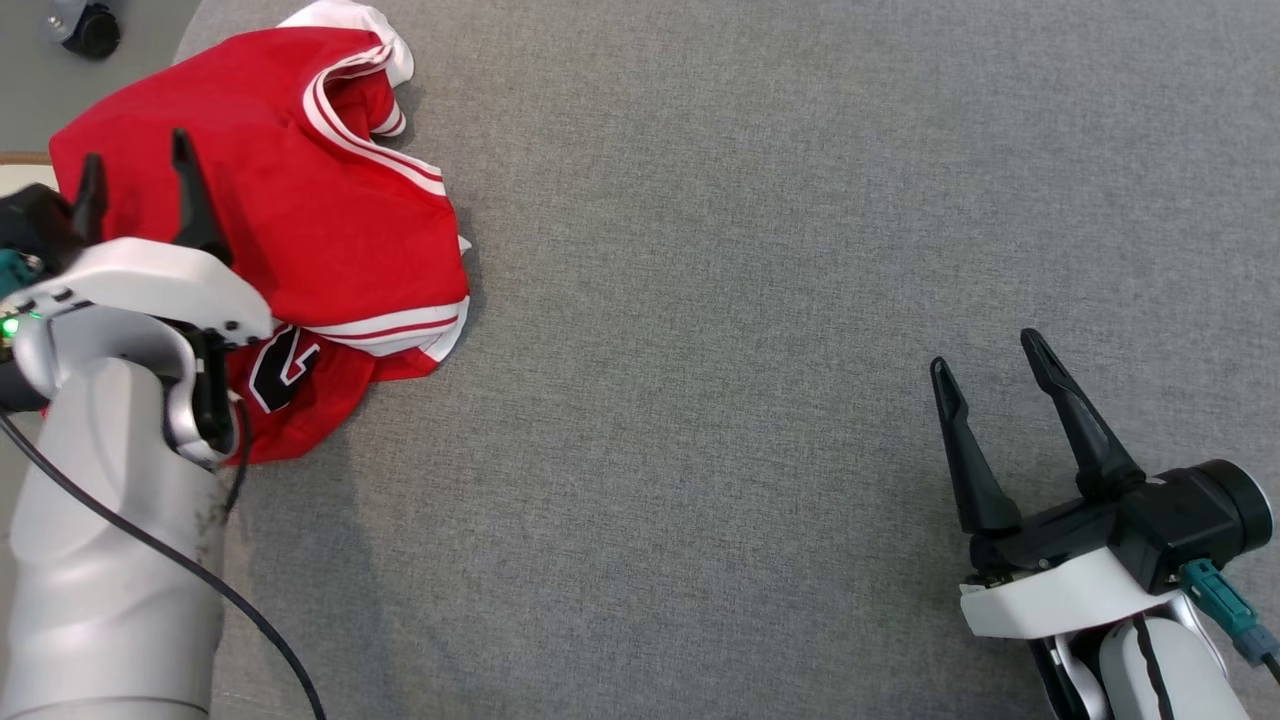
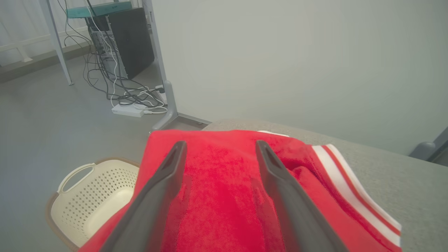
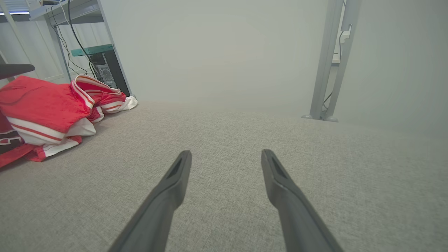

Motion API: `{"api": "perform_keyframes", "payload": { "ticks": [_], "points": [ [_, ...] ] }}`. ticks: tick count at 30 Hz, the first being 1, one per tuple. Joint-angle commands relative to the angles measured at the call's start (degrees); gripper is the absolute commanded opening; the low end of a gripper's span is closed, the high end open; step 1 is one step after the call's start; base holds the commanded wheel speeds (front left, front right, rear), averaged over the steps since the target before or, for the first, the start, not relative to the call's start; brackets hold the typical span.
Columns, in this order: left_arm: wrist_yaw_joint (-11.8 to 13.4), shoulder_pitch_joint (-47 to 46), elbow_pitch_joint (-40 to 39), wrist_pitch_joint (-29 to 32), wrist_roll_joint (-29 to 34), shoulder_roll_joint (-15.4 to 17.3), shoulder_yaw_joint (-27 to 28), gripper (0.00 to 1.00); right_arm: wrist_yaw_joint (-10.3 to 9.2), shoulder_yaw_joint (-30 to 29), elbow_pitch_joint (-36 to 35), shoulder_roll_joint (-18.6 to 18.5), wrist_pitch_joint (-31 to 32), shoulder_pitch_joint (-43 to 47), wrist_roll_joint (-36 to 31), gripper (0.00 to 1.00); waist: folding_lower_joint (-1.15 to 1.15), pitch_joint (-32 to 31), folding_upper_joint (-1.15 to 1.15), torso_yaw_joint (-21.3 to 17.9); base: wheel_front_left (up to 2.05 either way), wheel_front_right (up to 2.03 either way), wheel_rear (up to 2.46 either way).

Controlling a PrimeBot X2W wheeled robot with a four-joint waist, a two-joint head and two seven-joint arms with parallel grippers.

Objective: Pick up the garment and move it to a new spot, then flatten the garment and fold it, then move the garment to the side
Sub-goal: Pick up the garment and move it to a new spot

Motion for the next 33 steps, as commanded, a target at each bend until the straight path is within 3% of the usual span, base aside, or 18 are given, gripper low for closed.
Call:
{"api": "perform_keyframes", "payload": {
  "ticks": [1,10,17,27,28,33],
  "points": [
    [0.2,-1.6,1.4,0.9,-0.3,1.2,0.5,1.0,0.01,0.0,0.1,-0.2,-0.4,-0.8,-0.1,1.0,0.0,0.1,0.0,-0.2,0.0,0.0,0.0],
    [-0.3,-6.1,11.4,13.1,-1.0,3.0,-0.9,1.0,0.01,0.3,0.6,-0.1,-0.4,-1.1,0.4,1.0,0.0,-0.3,0.0,-0.3,0.0,0.0,0.0],
    [-1.4,-6.6,15.3,16.6,-1.4,3.0,-2.4,1.0,0.01,0.7,0.8,0.0,-0.4,-1.1,0.9,1.0,0.0,-0.5,0.0,-0.4,0.0,0.0,0.0],
    [-5.3,-6.2,19.3,20.6,-4.1,1.6,-2.9,1.0,0.01,0.0,1.0,0.0,-0.4,-1.6,1.4,1.0,0.0,-0.5,0.0,-0.9,0.0,0.0,0.0],
    [-5.8,-6.3,19.5,20.7,-4.2,1.5,-3.0,0.02,0.01,0.0,1.0,0.0,-0.4,-1.7,1.4,1.0,0.0,-0.5,0.0,-0.9,0.0,0.0,0.0],
    [-5.8,-6.6,18.6,17.1,-4.7,2.1,-2.7,0.0,0.01,-0.3,1.1,0.1,-0.4,-1.5,1.5,1.0,0.0,-0.7,0.0,-0.9,0.0,0.0,0.0]
  ]
}}
